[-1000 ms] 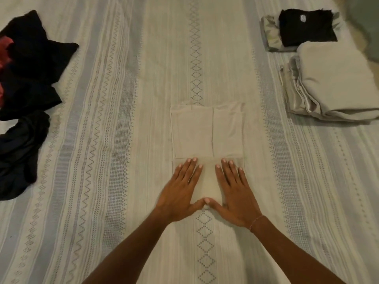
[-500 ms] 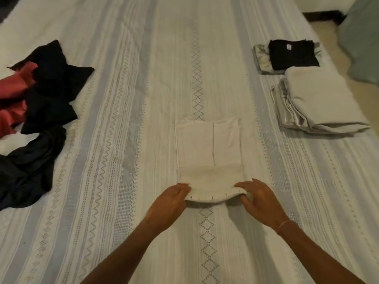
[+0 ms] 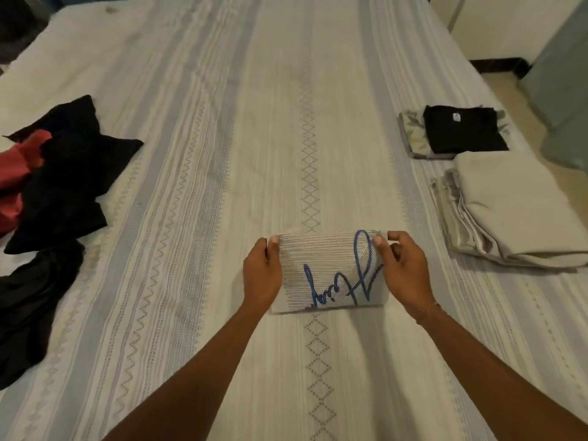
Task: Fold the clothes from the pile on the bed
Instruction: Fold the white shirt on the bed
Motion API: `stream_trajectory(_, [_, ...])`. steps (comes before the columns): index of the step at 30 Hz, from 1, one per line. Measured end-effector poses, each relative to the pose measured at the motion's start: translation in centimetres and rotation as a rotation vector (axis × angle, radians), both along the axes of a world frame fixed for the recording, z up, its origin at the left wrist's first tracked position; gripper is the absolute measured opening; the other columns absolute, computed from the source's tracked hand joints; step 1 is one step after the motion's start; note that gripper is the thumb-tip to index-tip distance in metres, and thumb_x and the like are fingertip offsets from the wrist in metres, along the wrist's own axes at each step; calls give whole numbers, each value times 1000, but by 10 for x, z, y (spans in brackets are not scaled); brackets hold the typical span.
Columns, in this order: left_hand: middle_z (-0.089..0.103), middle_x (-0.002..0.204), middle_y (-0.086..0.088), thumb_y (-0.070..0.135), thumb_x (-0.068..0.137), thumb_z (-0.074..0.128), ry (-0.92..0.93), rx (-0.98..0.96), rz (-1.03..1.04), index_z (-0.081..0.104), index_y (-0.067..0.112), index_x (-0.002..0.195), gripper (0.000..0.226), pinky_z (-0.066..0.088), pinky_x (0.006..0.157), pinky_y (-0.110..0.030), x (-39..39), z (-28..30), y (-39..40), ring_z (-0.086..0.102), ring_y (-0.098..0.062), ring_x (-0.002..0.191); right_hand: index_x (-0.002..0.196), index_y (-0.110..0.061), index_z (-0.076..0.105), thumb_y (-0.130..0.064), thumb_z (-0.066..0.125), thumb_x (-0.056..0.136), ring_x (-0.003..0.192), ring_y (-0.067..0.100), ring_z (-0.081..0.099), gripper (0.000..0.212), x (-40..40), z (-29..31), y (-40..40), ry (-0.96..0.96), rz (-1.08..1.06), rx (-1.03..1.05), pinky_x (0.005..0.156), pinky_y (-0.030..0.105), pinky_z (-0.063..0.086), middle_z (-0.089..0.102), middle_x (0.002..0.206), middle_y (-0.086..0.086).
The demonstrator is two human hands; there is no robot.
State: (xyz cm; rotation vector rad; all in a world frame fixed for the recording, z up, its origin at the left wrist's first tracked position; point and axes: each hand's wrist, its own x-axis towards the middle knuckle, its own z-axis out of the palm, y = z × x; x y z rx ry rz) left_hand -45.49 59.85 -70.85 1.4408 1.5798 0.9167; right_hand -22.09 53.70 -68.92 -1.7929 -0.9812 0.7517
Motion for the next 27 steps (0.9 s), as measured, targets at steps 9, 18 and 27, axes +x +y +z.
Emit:
stream_trajectory(9, [64, 83, -3, 50, 107, 27, 628, -28, 9, 55, 15, 104, 44, 47, 67, -35, 31, -62, 61, 58, -22, 71, 112, -13, 56, -50, 43, 104, 73, 22, 56, 40, 10, -72, 65, -458, -127, -318, 55, 24, 30, 70, 91, 8])
stream_trajectory(18, [55, 142, -16, 33, 99, 59, 786, 486, -269, 46, 8, 144, 53, 39, 111, -46, 51, -73, 33, 51, -33, 133, 146, -20, 48, -45, 29, 106, 145, 34, 33, 51, -24, -87, 45, -920, 243, -100, 118, 53, 28, 40, 156, 14])
stream_trajectory(27, [-4, 169, 0, 69, 100, 20, 823, 238, -464, 3, 22, 162, 79, -8, 125, -41, 32, -109, 18, -10, -18, 155, 159, -38, 20, -68, 21, 98, 153, 45, -6, 68, -25, -119, 41, -931, 312, -241, 121, 64, 5, -1, 168, 15])
